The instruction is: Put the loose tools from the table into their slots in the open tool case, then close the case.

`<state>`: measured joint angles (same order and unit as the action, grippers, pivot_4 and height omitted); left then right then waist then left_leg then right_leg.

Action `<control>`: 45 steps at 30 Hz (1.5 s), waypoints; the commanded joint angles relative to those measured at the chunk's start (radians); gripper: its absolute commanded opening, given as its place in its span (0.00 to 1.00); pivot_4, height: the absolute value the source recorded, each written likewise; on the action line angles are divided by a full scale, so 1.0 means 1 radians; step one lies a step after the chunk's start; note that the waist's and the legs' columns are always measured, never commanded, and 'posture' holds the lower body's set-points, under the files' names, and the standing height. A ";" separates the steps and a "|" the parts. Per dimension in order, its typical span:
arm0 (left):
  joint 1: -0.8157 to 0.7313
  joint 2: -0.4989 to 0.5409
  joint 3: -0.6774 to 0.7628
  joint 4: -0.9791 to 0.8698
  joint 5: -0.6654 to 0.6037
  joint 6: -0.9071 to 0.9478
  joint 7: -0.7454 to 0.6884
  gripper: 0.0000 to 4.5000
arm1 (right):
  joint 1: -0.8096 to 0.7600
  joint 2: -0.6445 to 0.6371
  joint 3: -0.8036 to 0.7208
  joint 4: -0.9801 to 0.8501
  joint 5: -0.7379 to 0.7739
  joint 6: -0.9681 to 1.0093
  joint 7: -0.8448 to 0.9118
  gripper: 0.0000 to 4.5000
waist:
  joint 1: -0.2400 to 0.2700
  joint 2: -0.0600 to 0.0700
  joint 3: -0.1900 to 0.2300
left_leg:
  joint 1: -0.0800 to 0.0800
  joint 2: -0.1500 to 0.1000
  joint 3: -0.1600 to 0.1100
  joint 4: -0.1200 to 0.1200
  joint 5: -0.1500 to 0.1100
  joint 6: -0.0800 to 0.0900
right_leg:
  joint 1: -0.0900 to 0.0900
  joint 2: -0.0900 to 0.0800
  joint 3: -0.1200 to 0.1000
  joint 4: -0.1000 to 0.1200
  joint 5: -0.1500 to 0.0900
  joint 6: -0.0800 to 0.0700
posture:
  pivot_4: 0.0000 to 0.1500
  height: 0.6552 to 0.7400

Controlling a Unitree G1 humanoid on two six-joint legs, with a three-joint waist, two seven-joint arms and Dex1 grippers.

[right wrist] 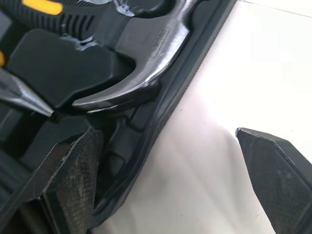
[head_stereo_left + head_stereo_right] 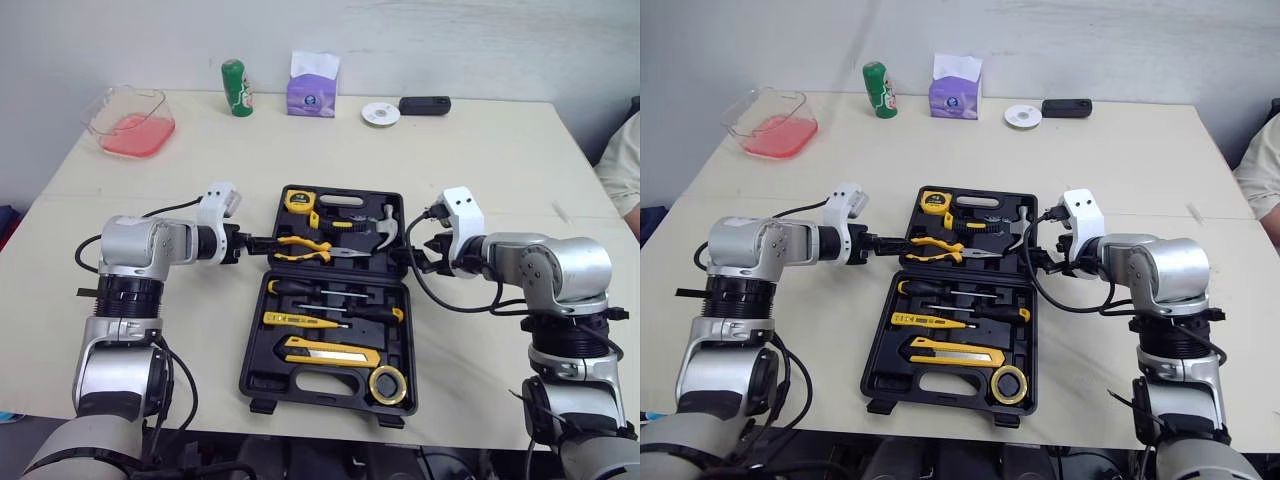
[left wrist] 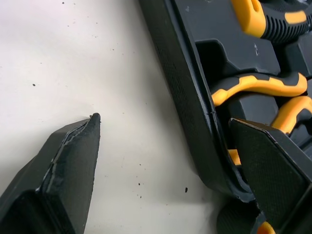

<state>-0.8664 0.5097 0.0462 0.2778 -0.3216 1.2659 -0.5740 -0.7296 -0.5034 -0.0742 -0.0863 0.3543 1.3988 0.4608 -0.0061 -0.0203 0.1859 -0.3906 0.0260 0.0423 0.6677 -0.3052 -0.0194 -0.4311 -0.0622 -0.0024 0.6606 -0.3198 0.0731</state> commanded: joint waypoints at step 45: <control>0.228 -0.059 -0.071 -0.103 0.237 -1.069 0.052 0.00 | 0.275 -0.155 0.232 0.057 -0.494 -1.434 -0.058 0.00 | 0.002 -0.005 -0.003 | -0.013 0.000 0.012 0.000 -0.001 0.005 | -0.016 0.000 0.005 -0.002 0.003 0.004 | 1.00 0.82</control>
<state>-0.6708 0.4334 -0.0115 0.2335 -0.1270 0.2570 -0.5253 -0.4845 -0.6146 0.1324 -0.0250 -0.0357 0.1436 0.4260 -0.0037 -0.0253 0.1829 -0.4034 0.0259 0.0545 0.6680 -0.3061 -0.0141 -0.4466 -0.0624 0.0031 0.6582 -0.3165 0.0776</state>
